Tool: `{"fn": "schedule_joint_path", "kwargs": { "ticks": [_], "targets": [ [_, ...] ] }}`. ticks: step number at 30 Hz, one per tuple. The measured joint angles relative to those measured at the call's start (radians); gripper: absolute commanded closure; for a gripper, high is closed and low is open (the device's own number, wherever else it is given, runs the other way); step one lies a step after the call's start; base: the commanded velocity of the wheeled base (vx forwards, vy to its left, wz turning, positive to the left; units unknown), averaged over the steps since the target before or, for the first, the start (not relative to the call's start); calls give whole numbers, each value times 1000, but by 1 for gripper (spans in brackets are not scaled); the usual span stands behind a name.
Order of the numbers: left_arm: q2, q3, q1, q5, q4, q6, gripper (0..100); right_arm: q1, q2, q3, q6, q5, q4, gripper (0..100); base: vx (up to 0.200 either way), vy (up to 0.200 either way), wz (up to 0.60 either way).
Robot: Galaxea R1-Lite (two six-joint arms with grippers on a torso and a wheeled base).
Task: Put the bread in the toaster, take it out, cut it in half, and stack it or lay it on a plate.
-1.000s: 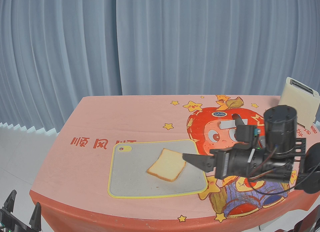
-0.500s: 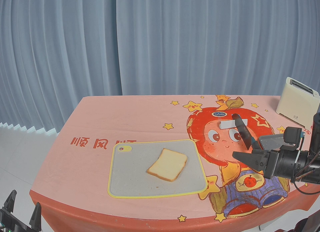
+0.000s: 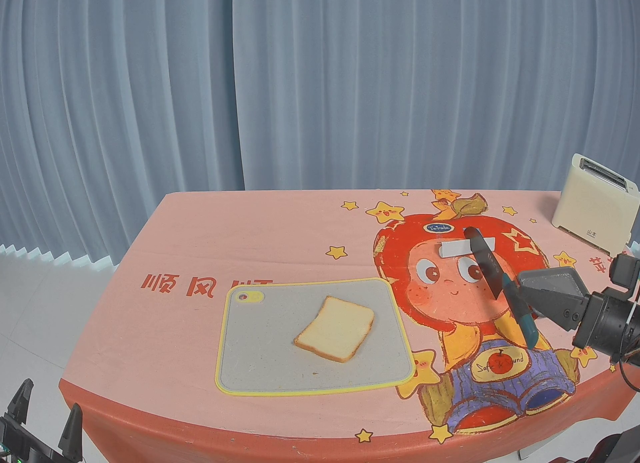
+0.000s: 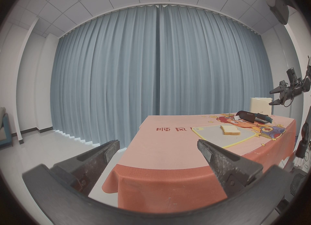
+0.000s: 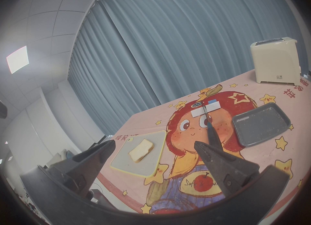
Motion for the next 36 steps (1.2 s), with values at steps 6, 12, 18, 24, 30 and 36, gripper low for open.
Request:
{"fn": "schedule_joint_path", "kwargs": {
  "ticks": [6,12,18,24,30,36],
  "targets": [
    [0,0,0,0,0,0,0,-61,-39,16,-82,11,-3,0,0,0,0],
    [0,0,0,0,0,0,0,-122,-41,13,-288,3,2,0,0,0,0],
    [0,0,0,0,0,0,0,-169,12,-46,-318,-43,7,0,0,0,0],
    [0,0,0,0,0,0,0,-174,96,-95,-324,-141,16,0,0,0,0],
    [0,0,0,0,0,0,0,-151,160,-141,-344,-166,93,0,0,0,0],
    [0,0,0,0,0,0,0,-116,219,-155,-360,-192,116,0,0,0,0]
  ]
}}
